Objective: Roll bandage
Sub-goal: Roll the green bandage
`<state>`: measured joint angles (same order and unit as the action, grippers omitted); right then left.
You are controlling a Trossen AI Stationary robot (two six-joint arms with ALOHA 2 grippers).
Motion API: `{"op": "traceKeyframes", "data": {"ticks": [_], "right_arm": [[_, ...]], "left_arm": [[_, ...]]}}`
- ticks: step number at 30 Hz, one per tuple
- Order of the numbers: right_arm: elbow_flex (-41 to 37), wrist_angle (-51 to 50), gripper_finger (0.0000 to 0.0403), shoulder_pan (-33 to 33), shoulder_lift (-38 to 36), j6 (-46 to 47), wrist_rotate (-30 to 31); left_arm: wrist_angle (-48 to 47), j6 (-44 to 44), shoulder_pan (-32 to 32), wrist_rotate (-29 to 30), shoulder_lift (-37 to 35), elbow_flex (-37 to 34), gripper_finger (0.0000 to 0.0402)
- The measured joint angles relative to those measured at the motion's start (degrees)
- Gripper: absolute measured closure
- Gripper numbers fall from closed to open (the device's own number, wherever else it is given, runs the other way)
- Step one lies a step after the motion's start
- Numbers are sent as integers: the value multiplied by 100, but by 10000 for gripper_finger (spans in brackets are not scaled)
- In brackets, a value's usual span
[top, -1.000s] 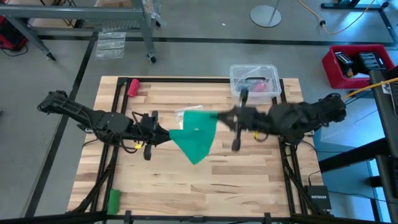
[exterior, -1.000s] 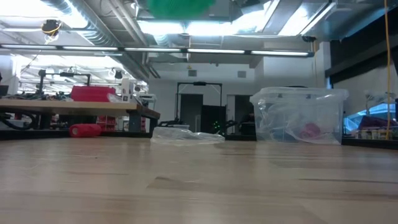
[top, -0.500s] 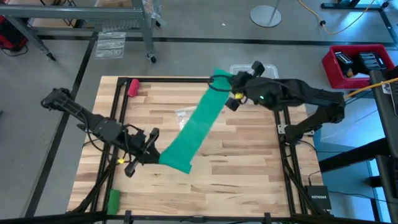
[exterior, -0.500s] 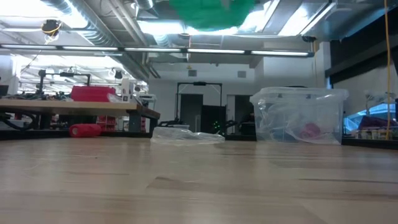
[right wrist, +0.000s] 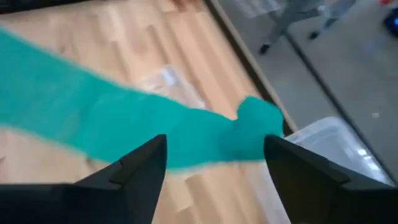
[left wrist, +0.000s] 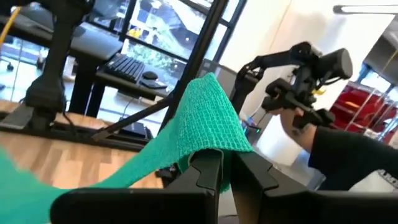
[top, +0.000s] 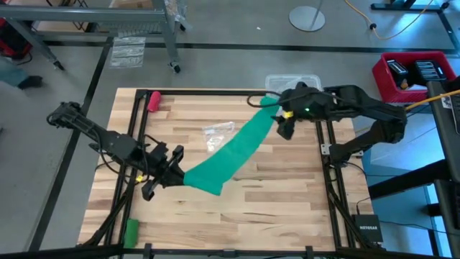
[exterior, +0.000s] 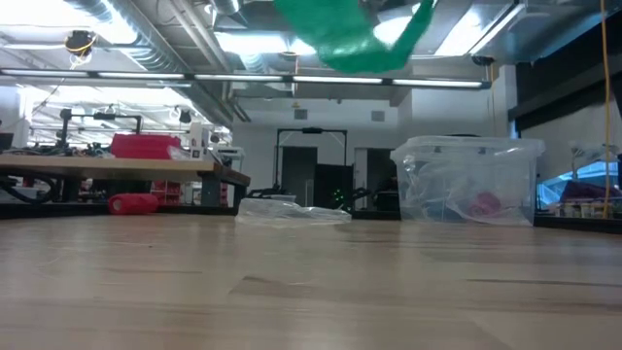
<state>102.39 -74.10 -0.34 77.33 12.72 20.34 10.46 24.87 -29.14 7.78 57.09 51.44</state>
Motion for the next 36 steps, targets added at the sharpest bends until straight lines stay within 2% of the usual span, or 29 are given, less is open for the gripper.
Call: {"op": "traceKeyframes", "data": {"ticks": [5,8,11,16,19,23,27,29,32,36], "right_arm": [[-2,-640,127,-9,-227,533,-506],[-2,-733,127,-3,-309,690,-563],[-7,-574,127,139,-299,680,-642],[-398,217,127,750,-367,364,-420],[-1027,1273,127,1359,-560,191,100],[-2169,3400,127,1979,-675,-450,492],[-3226,6079,127,2173,-465,-1098,585],[-3522,7043,127,2167,-259,-1371,681],[-3650,7770,127,1983,112,-1597,708],[-3545,8116,127,1766,518,-1562,-144]], "left_arm": [[-410,369,6,-119,-195,0,384],[-543,337,4,19,-338,0,384],[-240,117,23,338,-354,0,384],[415,-133,261,429,-212,0,384],[558,-263,362,558,-141,0,384],[558,-325,544,780,-15,0,384],[721,-329,701,803,125,0,384],[742,-324,749,802,210,0,384],[821,-324,749,735,287,-2,384],[834,-331,749,678,334,-2,384]]}}
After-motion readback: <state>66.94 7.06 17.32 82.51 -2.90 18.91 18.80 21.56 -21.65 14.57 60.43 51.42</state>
